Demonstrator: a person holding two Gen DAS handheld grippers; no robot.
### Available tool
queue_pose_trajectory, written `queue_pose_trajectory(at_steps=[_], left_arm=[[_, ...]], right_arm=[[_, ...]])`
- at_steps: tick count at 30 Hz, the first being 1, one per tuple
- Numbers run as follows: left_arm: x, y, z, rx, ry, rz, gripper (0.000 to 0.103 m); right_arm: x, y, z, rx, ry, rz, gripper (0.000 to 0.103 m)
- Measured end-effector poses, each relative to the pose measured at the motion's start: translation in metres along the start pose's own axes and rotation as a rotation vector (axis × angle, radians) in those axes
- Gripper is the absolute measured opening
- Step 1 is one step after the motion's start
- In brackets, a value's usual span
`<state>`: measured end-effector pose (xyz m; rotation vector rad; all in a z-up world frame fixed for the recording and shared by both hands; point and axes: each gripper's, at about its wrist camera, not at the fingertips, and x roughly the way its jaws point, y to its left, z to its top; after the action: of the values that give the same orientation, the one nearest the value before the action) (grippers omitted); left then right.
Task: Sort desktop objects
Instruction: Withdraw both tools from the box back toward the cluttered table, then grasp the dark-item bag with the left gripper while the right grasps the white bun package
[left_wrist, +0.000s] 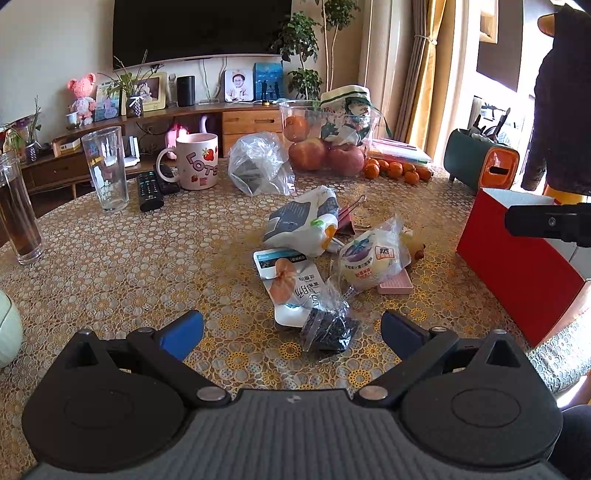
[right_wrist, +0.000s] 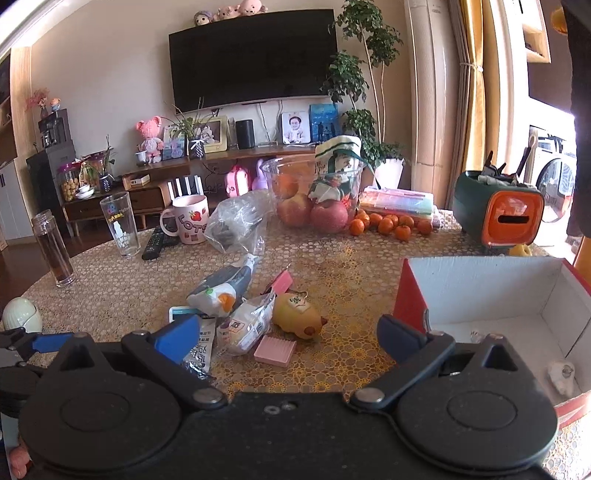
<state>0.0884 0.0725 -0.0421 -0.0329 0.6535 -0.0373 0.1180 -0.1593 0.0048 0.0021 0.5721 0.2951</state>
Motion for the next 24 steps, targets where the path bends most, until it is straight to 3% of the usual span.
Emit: queue_pose_trajectory(at_steps=[10,18,24], left_arm=[[0.023,-0.012,-0.006,0.063,-0.010,-0.018,0.103],[0.046,-0.024,-0.010,0.102,0.008,-0.033,0.102],[0.054,-0.031,-0.012,0.141,-0.021,-0.027,0.102]], right_arm=[[0.037,0.012,-0.001,-0.055,0.044,0.008,0.102],[0.068,0.021,0.001,-0.054,0.088,0.042,0.097],[0.091,0.027,-0.001,-0.063,0.124,0.062,0.092]])
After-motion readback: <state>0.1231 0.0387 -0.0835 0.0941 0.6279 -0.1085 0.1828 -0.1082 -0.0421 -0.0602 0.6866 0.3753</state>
